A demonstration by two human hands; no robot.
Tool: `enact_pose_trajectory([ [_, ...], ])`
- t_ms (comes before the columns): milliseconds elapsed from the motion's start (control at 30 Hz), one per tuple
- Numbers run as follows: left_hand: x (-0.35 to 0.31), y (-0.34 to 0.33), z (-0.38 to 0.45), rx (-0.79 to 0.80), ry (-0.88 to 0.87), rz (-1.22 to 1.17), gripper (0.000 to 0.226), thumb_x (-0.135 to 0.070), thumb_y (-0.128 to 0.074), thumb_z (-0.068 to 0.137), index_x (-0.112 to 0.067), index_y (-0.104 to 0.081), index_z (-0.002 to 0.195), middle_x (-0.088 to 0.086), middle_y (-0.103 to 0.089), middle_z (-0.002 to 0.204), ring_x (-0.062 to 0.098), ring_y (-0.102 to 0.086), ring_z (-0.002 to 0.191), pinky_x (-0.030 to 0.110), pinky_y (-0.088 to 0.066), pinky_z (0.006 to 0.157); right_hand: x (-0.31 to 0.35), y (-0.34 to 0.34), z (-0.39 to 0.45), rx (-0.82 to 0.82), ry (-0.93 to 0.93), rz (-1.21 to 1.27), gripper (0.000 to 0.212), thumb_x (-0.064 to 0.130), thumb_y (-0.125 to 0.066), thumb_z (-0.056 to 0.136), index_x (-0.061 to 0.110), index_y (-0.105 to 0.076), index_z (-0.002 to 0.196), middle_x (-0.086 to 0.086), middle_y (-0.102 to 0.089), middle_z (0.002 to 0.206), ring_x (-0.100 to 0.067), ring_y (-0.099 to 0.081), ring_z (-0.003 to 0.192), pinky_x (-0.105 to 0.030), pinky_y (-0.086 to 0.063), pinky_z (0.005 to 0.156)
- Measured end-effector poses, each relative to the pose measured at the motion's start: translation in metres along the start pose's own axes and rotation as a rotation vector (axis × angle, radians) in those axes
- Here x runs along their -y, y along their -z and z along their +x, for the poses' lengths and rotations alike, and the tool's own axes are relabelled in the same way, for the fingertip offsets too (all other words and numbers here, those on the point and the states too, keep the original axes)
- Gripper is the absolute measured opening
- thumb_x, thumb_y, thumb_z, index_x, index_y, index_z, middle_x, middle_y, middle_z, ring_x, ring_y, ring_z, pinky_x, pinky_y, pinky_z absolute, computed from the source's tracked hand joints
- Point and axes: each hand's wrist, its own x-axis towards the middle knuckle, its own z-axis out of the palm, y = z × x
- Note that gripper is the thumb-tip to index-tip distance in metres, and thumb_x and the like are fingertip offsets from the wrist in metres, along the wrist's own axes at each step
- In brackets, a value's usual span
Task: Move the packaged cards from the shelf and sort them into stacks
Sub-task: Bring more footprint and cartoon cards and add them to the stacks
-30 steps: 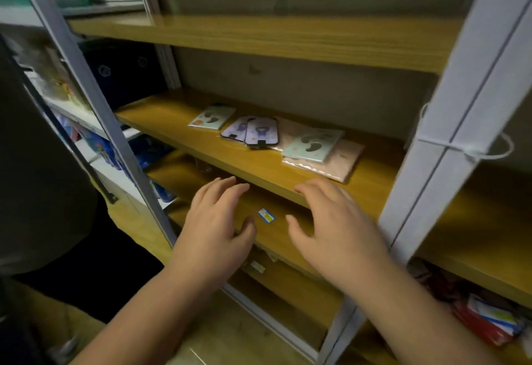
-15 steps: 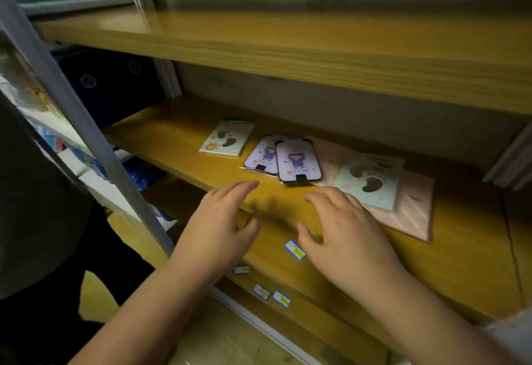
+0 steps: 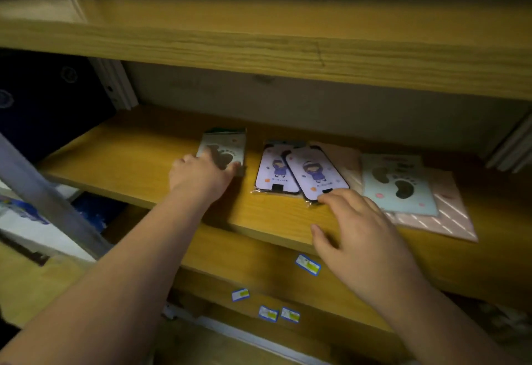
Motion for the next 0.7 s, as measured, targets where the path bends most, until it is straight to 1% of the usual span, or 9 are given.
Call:
enact_pose_trajectory([
  [100, -0.004, -0.003, 0.017, 0.026, -0.034, 0.006, 0.090, -0.085, -0.037, 0.080, -0.024, -0.034, 0.147, 0.022, -0.053, 0.137, 0.041, -0.050, 0.123, 0.048, -0.046, 0.096, 0.006, -0.005, 0.004, -0.013, -0.040, 0.003, 0.050, 0.045, -0.054, 0.092, 0.028, -0.050, 0.138, 0.010, -0.053, 0.132, -0.009, -0.047, 0.122, -0.032, -0.042, 0.104],
  [200, 0.000, 0.002, 0.029, 0.025, -0.081, -0.074, 0.092, -0.082, -0.054, 0.076, -0.024, -0.036, 0.145, 0.020, -0.054, 0.135, 0.040, -0.052, 0.120, 0.046, -0.048, 0.094, 0.011, -0.009, 0.007, -0.022, -0.065, 0.001, 0.051, 0.044, -0.054, 0.092, 0.025, -0.051, 0.139, 0.009, -0.054, 0.131, -0.012, -0.047, 0.122, -0.034, -0.043, 0.103],
  [300, 0.006, 0.007, 0.033, 0.034, -0.071, -0.197, 0.101, -0.077, -0.070, 0.067, -0.021, -0.037, 0.144, 0.018, -0.051, 0.135, 0.037, -0.050, 0.121, 0.045, -0.047, 0.095, 0.014, -0.011, 0.011, -0.046, -0.078, -0.007, 0.049, 0.042, -0.056, 0.091, 0.025, -0.053, 0.137, 0.007, -0.055, 0.130, -0.014, -0.048, 0.122, -0.033, -0.042, 0.103],
  [367, 0.008, 0.010, 0.032, 0.022, -0.055, -0.313, 0.104, -0.070, -0.079, 0.062, -0.021, -0.038, 0.144, 0.016, -0.047, 0.134, 0.036, -0.050, 0.120, 0.044, -0.047, 0.092, 0.014, -0.012, 0.013, -0.059, -0.083, -0.011, 0.047, 0.041, -0.057, 0.091, 0.025, -0.054, 0.134, 0.006, -0.056, 0.129, -0.014, -0.048, 0.121, -0.031, -0.042, 0.101],
  [467, 0.015, 0.012, 0.031, 0.017, -0.090, -0.479, 0.094, -0.054, -0.085, 0.068, -0.018, -0.042, 0.143, 0.014, -0.049, 0.134, 0.036, -0.046, 0.125, 0.045, -0.046, 0.096, 0.010, -0.016, 0.016, -0.067, -0.097, -0.022, 0.045, 0.041, -0.058, 0.091, 0.025, -0.055, 0.133, 0.007, -0.056, 0.129, -0.013, -0.048, 0.121, -0.030, -0.041, 0.099],
  [533, 0.025, 0.011, 0.033, 0.064, -0.094, -0.649, 0.080, -0.042, -0.085, 0.074, -0.018, -0.047, 0.139, 0.011, -0.056, 0.130, 0.033, -0.053, 0.119, 0.048, -0.050, 0.097, 0.005, -0.018, 0.019, -0.079, -0.123, -0.030, 0.046, 0.042, -0.058, 0.091, 0.025, -0.055, 0.134, 0.006, -0.056, 0.130, -0.013, -0.048, 0.121, -0.031, -0.040, 0.099],
  [600, 0.035, 0.007, 0.032, 0.126, -0.050, -0.892, 0.065, -0.029, -0.085, 0.077, -0.018, -0.051, 0.131, 0.006, -0.063, 0.122, 0.027, -0.064, 0.104, 0.047, -0.057, 0.086, 0.001, -0.019, 0.025, -0.088, -0.154, -0.047, 0.048, 0.044, -0.058, 0.091, 0.026, -0.053, 0.135, 0.005, -0.056, 0.131, -0.014, -0.048, 0.121, -0.032, -0.041, 0.100],
  [667, 0.042, 0.005, 0.031, 0.184, -0.012, -1.064, 0.051, -0.020, -0.082, 0.081, -0.017, -0.055, 0.124, 0.006, -0.067, 0.114, 0.023, -0.069, 0.092, 0.037, -0.059, 0.066, -0.003, -0.020, 0.033, -0.087, -0.193, -0.058, 0.051, 0.048, -0.055, 0.091, 0.025, -0.051, 0.137, 0.003, -0.057, 0.131, -0.016, -0.049, 0.120, -0.036, -0.043, 0.100],
  [700, 0.044, 0.005, 0.030, 0.212, 0.001, -1.124, 0.052, -0.017, -0.081, 0.082, -0.016, -0.053, 0.126, 0.005, -0.066, 0.110, 0.023, -0.070, 0.089, 0.033, -0.057, 0.057, -0.006, -0.021, 0.039, -0.083, -0.217, -0.064, 0.052, 0.050, -0.052, 0.091, 0.024, -0.050, 0.137, 0.001, -0.058, 0.131, -0.018, -0.050, 0.120, -0.037, -0.045, 0.098],
])
